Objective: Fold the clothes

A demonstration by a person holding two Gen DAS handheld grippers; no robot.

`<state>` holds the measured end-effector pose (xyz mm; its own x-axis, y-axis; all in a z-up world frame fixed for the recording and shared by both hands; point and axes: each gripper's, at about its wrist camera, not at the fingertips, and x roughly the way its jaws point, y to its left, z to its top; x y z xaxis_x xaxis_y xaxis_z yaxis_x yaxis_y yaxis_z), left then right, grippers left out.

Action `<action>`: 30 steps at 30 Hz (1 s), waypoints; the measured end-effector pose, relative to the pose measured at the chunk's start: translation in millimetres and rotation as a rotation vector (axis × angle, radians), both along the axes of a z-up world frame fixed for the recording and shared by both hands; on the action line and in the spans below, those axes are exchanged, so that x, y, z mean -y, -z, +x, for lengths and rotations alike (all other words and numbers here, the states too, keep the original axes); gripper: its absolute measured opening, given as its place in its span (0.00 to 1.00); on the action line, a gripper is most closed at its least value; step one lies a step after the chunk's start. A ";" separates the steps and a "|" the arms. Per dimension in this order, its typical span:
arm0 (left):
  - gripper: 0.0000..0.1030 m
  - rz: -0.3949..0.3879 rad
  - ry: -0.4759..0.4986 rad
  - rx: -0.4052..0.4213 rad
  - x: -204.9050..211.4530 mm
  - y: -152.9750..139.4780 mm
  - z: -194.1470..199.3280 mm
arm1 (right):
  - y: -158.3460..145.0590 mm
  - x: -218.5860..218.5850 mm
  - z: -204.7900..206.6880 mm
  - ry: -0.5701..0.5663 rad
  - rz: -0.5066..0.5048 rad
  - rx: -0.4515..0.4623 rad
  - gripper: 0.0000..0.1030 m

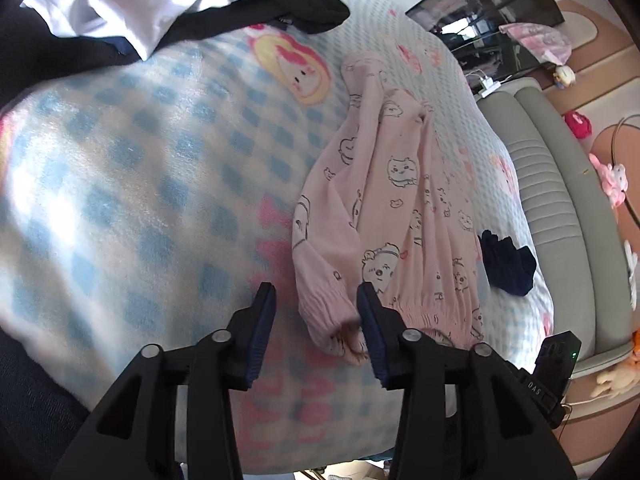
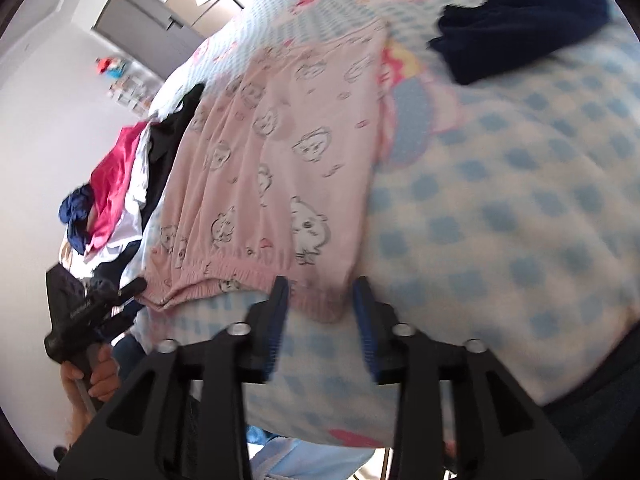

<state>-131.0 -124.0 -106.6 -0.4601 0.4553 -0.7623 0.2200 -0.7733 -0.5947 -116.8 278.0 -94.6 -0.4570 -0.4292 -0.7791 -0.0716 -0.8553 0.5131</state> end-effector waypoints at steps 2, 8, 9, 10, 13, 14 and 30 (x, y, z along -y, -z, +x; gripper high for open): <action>0.42 -0.009 0.035 0.049 -6.5 9.2 -7.7 | 12.4 10.1 -12.3 -0.031 0.001 0.032 0.47; 0.13 -0.119 0.108 -0.054 -29.7 -22.5 -0.3 | 1.0 23.8 -16.3 -0.044 0.052 -0.021 0.14; 0.13 -0.117 0.112 -0.071 -30.2 -28.6 2.2 | -6.3 23.6 -12.9 -0.042 0.058 -0.041 0.14; 0.13 -0.109 0.118 -0.085 -30.8 -34.1 5.1 | -13.6 23.2 -9.3 -0.038 0.062 -0.061 0.13; 0.13 -0.094 0.147 -0.127 -33.5 -48.5 18.4 | -37.0 15.1 5.8 -0.014 0.023 -0.116 0.12; 0.13 -0.092 0.156 -0.137 -35.4 -51.6 24.6 | -42.9 11.9 11.5 -0.008 0.008 -0.127 0.08; 0.33 -0.093 0.137 0.004 -27.7 -10.9 41.2 | -25.9 12.8 26.2 -0.015 0.038 -0.042 0.43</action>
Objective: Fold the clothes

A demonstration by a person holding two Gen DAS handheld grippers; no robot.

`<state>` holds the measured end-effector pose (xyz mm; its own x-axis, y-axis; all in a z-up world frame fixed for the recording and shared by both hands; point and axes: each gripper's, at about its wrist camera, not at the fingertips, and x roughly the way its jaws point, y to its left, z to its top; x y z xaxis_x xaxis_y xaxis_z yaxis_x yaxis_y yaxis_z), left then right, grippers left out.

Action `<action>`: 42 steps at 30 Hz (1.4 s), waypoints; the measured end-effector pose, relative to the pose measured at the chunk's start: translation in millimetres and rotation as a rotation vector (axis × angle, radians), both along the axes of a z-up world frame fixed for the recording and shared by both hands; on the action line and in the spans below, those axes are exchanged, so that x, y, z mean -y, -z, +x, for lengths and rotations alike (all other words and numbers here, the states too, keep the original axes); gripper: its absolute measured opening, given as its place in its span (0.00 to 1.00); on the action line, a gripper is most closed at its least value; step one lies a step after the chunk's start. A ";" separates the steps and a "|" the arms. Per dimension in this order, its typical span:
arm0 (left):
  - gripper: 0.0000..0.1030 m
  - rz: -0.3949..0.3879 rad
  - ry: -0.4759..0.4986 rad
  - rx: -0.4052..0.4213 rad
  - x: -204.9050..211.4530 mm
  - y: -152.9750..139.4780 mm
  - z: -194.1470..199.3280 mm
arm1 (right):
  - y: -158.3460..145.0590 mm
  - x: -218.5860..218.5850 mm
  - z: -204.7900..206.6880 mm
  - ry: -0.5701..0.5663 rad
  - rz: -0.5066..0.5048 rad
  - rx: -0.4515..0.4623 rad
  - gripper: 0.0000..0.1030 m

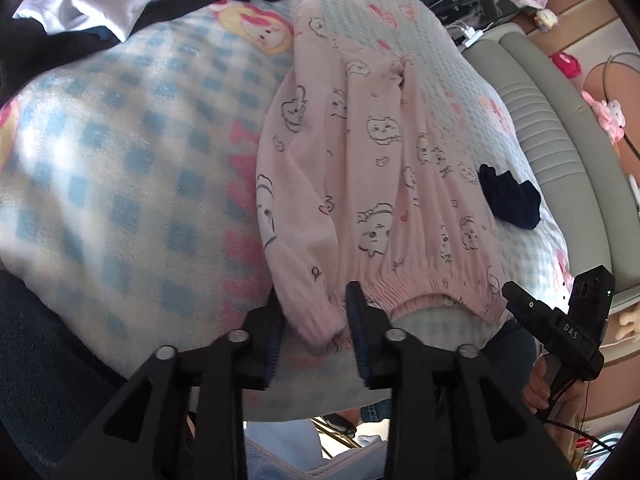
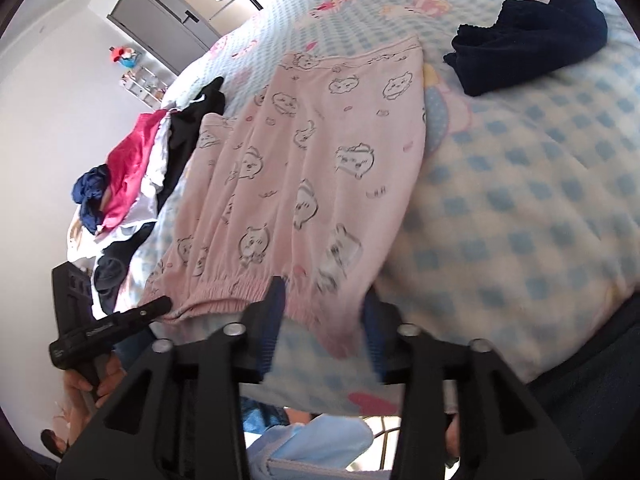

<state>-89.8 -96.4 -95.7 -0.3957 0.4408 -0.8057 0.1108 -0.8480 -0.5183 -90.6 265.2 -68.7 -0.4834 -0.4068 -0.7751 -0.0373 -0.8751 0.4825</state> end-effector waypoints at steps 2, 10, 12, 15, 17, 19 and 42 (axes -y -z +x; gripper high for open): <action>0.33 0.003 0.001 0.014 -0.3 5.4 -1.5 | 10.1 -3.8 -10.2 0.020 0.032 0.029 0.53; 0.24 -0.065 0.010 -0.007 -17.3 4.6 -2.9 | 30.7 3.8 -36.4 -0.012 0.059 0.041 0.06; 0.20 -0.086 -0.002 -0.049 -18.4 -7.6 -3.3 | 17.6 8.3 -33.6 -0.025 0.095 -0.014 0.04; 0.20 -0.077 0.001 -0.100 -15.7 -26.7 -2.4 | -9.8 2.4 -25.9 -0.016 0.111 -0.080 0.04; 0.20 -0.076 0.011 -0.135 -15.3 -39.7 0.0 | -25.6 -5.0 -17.6 -0.010 0.093 -0.106 0.04; 0.19 -0.076 0.019 -0.163 -16.0 -50.5 4.9 | -37.0 -8.0 -9.2 -0.010 0.088 -0.122 0.04; 0.33 -0.046 -0.011 -0.127 15.8 -52.0 17.1 | -43.0 -18.2 30.5 0.008 0.142 -0.081 0.22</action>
